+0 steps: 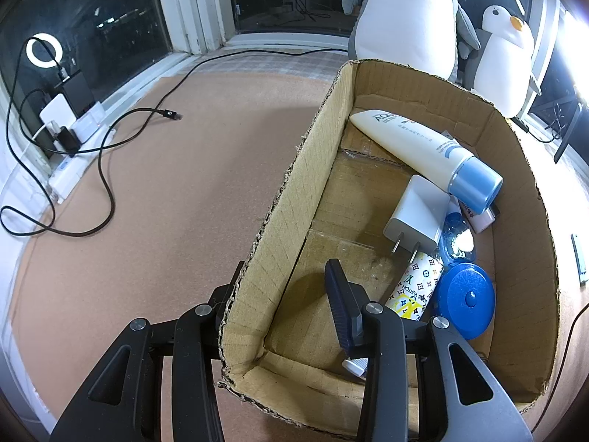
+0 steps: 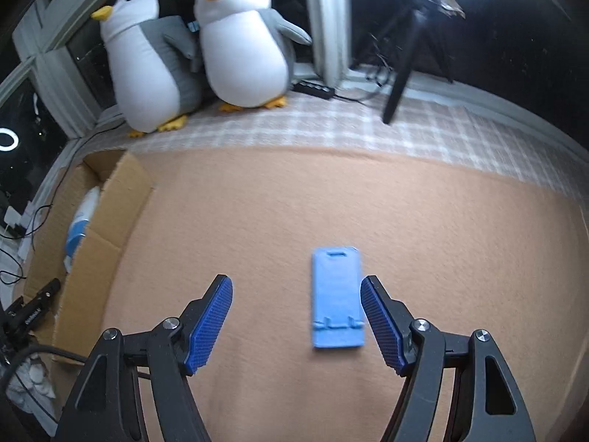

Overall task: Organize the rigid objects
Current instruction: 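Move the right gripper to the blue phone stand and close on it, then carry the blue phone stand into the box and open the right gripper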

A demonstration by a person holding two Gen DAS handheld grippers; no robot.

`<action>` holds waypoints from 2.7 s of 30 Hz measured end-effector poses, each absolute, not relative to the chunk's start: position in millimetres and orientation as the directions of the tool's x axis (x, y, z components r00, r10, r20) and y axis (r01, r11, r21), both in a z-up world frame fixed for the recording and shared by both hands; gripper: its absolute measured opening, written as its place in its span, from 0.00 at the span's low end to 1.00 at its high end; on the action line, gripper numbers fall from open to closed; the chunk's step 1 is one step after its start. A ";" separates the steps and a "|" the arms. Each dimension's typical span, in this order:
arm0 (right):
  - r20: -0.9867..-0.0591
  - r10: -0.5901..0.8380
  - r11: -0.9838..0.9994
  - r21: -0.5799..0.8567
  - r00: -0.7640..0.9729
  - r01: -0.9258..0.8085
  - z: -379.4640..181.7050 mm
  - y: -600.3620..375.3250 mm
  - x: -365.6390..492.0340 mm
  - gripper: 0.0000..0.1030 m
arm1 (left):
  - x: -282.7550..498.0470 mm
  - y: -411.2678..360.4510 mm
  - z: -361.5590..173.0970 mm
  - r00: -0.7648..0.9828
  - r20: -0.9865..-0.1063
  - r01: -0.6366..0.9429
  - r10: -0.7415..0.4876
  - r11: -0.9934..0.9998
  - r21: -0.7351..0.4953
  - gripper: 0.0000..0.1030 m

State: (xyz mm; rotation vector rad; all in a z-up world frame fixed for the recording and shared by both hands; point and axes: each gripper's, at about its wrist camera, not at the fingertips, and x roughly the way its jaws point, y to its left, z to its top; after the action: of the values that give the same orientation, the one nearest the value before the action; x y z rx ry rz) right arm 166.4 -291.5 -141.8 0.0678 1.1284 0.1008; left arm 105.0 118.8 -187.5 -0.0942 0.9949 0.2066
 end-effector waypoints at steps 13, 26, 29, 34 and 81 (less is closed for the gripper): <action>-0.940 0.067 0.996 0.042 0.333 -0.082 -173.8 -293.2 169.0 0.53 | 105.3 116.9 -187.9 0.526 -0.840 -0.216 0.130 0.976 0.016 0.37; -0.953 0.053 0.993 0.019 0.297 -0.115 -174.7 -296.3 178.2 0.32 | 105.3 115.7 -187.7 0.526 -0.840 -0.216 0.132 0.976 0.018 0.37; -0.952 0.056 0.993 0.022 0.299 -0.116 -175.1 -296.4 177.7 0.32 | 105.3 115.5 -187.8 0.526 -0.840 -0.216 0.132 0.976 0.018 0.37; -0.946 0.067 0.994 0.037 0.317 -0.100 -173.6 -295.9 172.4 0.32 | 105.4 115.3 -187.8 0.526 -0.840 -0.216 0.132 0.976 0.018 0.37; -0.857 0.380 0.811 0.128 0.348 -0.571 -98.3 -52.2 141.7 0.32 | 104.7 115.9 -188.5 0.528 -0.839 -0.220 0.132 0.975 0.015 0.37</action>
State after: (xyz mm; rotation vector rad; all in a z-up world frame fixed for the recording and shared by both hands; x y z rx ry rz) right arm 141.7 -52.2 -98.3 -0.2068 1.0470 0.6218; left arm 104.7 115.9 -188.5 -0.0962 0.9934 0.2104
